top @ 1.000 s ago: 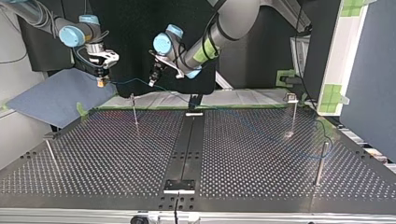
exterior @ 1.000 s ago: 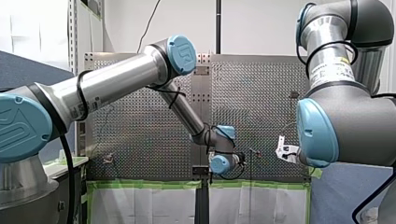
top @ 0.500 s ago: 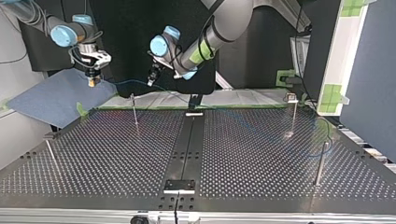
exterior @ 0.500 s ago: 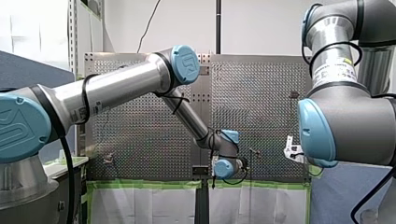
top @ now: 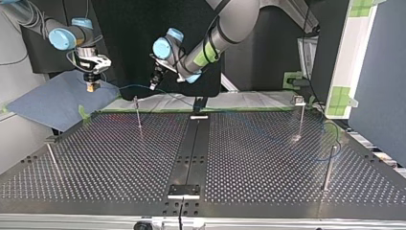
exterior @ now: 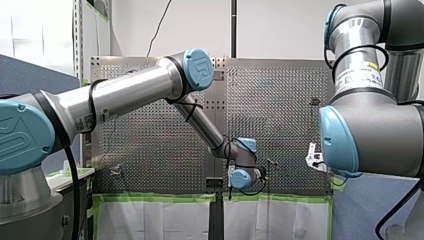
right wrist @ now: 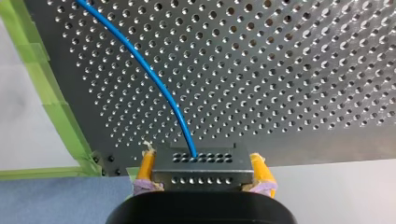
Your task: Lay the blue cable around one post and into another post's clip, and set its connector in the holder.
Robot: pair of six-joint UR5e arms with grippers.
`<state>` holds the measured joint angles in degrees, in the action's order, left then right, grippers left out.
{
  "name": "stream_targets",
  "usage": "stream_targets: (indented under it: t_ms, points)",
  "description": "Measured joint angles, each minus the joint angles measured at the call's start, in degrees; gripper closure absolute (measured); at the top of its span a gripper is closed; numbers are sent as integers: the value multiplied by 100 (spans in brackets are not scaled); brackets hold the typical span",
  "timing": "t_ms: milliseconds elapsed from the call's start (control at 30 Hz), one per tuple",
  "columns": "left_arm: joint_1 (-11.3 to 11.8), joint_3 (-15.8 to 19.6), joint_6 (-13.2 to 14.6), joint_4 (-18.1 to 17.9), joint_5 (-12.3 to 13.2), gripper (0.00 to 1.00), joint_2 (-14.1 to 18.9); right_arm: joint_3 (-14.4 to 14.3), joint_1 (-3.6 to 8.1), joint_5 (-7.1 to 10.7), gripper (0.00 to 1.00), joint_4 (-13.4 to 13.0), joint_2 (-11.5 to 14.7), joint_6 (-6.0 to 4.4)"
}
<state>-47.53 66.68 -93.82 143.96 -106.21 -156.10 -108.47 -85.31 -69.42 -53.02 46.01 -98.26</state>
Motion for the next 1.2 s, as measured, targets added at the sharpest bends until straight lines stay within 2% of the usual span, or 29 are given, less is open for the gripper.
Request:
stream_targets:
  t_ms: [533,633,800,967,1200]
  points:
    - [-31,-292,12,81,146,100,0,22,67,-23,100,71,-9,-66]
    - [-39,-314,9,75,169,100,-1,22,69,-87,100,99,-8,-68]
    - [-32,-322,9,75,179,100,3,22,89,-271,100,127,-8,-129]
    - [-5,-325,17,87,173,100,10,25,122,-434,100,42,-7,-304]
    - [26,-325,25,96,160,100,13,26,141,-383,100,-217,0,-638]
